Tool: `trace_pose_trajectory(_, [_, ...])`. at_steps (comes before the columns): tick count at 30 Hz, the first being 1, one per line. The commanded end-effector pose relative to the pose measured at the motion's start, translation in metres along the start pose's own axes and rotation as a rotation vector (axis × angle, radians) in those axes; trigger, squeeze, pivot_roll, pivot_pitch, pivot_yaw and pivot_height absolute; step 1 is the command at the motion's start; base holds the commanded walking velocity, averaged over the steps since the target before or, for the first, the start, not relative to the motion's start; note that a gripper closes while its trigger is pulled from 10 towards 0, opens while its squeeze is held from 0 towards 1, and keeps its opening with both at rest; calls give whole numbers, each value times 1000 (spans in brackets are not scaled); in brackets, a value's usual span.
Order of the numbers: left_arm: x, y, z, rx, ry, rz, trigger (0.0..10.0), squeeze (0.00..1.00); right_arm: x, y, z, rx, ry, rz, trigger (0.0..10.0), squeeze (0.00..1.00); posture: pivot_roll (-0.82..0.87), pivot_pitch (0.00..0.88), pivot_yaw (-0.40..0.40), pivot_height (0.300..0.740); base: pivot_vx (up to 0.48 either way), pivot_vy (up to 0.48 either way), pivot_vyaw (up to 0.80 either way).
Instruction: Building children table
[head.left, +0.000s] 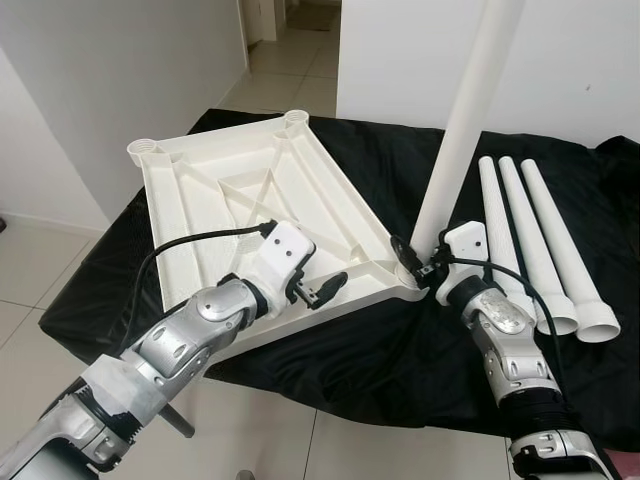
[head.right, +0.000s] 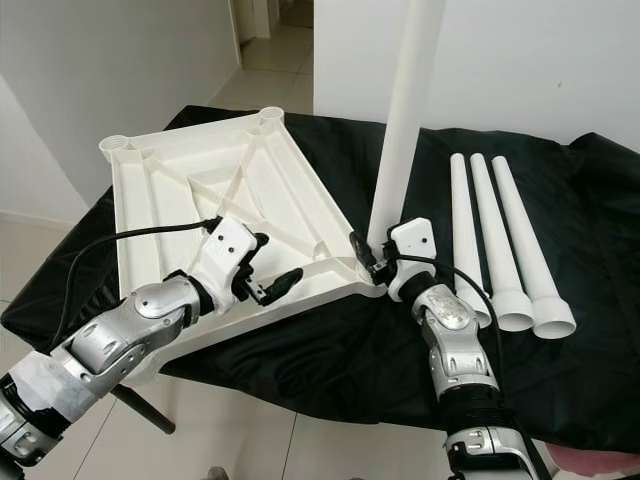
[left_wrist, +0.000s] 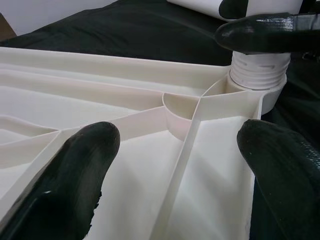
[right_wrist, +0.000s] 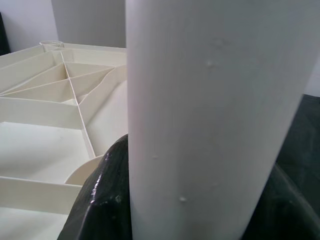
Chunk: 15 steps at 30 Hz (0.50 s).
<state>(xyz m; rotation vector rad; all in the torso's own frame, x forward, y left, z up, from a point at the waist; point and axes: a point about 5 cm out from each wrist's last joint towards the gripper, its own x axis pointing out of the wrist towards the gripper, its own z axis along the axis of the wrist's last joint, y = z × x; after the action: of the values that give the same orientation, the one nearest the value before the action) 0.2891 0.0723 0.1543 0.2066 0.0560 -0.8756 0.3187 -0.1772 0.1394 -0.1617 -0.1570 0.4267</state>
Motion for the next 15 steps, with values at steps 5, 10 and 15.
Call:
trace_pose_trajectory(5, [-7,-20,-1,21,16,-432,10000,0,-2,4,-10,42,38,-51,10000,0,-16,0,37,740,0,0,0])
trace_pose_trajectory(10, [-6,-20,-3,37,30,-428,10000,0,0,10,-11,88,57,-185,10000,0,-18,0,32,740,0,0,0])
trace_pose_trajectory(15, [-6,-18,-4,26,27,-405,10000,0,-2,19,-9,187,68,-341,10000,0,-24,0,26,740,0,0,0])
